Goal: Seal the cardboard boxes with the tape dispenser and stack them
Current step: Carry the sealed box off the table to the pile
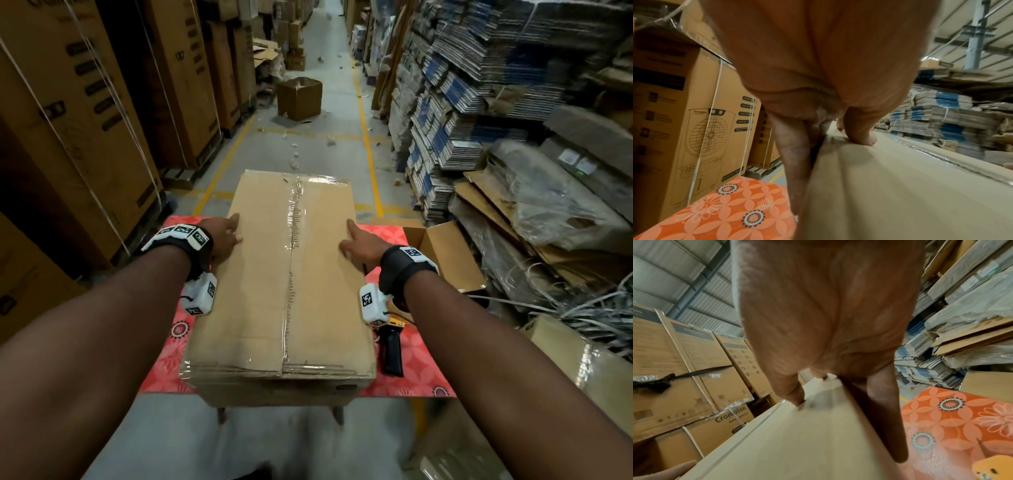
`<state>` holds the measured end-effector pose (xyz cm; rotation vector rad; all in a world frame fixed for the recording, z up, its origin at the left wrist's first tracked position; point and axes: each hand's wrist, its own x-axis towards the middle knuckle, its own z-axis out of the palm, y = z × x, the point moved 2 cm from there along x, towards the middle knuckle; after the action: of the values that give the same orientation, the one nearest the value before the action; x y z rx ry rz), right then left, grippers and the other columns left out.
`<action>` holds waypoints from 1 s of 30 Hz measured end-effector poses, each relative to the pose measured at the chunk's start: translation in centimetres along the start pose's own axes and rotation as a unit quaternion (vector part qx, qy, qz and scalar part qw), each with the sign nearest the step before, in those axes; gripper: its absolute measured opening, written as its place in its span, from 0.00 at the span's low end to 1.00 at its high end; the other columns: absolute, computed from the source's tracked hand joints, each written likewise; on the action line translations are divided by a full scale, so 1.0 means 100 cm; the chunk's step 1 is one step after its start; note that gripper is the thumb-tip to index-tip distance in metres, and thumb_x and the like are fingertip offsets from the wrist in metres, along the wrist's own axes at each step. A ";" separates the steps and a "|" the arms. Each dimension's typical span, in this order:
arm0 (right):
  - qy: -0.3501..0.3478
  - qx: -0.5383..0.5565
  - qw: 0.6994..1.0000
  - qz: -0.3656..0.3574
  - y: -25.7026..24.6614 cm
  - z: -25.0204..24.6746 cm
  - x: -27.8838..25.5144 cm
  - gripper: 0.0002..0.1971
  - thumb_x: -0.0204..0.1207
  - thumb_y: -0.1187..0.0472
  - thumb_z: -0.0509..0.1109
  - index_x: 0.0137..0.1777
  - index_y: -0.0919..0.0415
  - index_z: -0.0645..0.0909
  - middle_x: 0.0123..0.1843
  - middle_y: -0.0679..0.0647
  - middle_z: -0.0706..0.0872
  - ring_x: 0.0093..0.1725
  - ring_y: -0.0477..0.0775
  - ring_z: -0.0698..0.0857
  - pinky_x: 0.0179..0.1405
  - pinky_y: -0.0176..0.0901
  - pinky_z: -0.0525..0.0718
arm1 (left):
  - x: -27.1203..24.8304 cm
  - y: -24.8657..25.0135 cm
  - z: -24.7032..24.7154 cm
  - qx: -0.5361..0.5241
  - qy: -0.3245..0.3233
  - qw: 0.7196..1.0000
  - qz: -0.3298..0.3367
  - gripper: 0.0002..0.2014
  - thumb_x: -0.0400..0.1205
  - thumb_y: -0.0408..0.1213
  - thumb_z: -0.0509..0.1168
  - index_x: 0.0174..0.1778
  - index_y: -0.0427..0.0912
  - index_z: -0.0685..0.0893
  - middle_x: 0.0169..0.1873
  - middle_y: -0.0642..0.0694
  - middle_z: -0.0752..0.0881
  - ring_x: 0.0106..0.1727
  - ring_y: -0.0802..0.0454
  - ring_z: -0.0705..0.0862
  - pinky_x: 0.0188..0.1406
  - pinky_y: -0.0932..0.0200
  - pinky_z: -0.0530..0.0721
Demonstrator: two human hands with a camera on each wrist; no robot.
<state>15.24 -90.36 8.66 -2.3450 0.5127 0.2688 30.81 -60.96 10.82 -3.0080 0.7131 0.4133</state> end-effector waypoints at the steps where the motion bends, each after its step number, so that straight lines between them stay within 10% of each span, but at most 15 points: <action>1: 0.009 -0.001 1.000 0.000 -0.001 -0.004 -0.008 0.41 0.83 0.53 0.63 0.89 0.55 0.42 0.86 0.59 0.65 0.80 0.62 0.70 0.75 0.44 0.70 | -0.005 0.002 -0.004 -0.002 0.001 1.000 0.002 0.33 0.87 0.53 0.55 0.86 0.52 0.51 0.82 0.43 0.64 0.80 0.40 0.66 0.77 0.50 0.65; 9: 0.084 -0.048 0.995 0.033 0.007 -0.012 -0.072 0.50 0.69 0.35 0.58 0.89 0.53 0.46 0.83 0.62 0.70 0.78 0.65 0.73 0.78 0.54 0.71 | -0.038 0.024 -0.020 -0.010 0.020 0.998 0.058 0.33 0.87 0.53 0.56 0.86 0.51 0.51 0.83 0.41 0.62 0.81 0.39 0.64 0.77 0.50 0.65; 13: 0.102 -0.018 0.993 0.052 0.020 -0.012 -0.112 0.42 0.82 0.51 0.64 0.89 0.56 0.44 0.87 0.64 0.58 0.83 0.63 0.64 0.78 0.43 0.64 | -0.054 0.041 -0.019 -0.007 0.024 0.994 0.104 0.33 0.87 0.53 0.57 0.86 0.49 0.53 0.81 0.38 0.65 0.80 0.38 0.66 0.77 0.49 0.67; 19: 0.125 0.005 0.987 0.099 0.049 -0.024 -0.180 0.43 0.80 0.46 0.62 0.88 0.46 0.40 0.87 0.59 0.61 0.78 0.62 0.72 0.78 0.51 0.71 | -0.078 0.092 -0.017 -0.014 0.036 0.986 0.160 0.32 0.86 0.51 0.58 0.85 0.48 0.56 0.79 0.36 0.68 0.77 0.36 0.69 0.75 0.49 0.68; 30: 0.192 0.038 0.967 0.161 0.151 -0.059 -0.291 0.41 0.83 0.53 0.63 0.89 0.56 0.43 0.89 0.58 0.56 0.84 0.60 0.64 0.78 0.45 0.65 | -0.118 0.245 -0.006 -0.003 0.026 0.968 0.249 0.33 0.86 0.51 0.58 0.86 0.50 0.54 0.80 0.38 0.68 0.78 0.37 0.68 0.74 0.50 0.67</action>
<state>-17.19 -96.21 13.36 -2.2368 1.0770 -0.0620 9.89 -77.78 15.46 -2.8210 1.4771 0.3425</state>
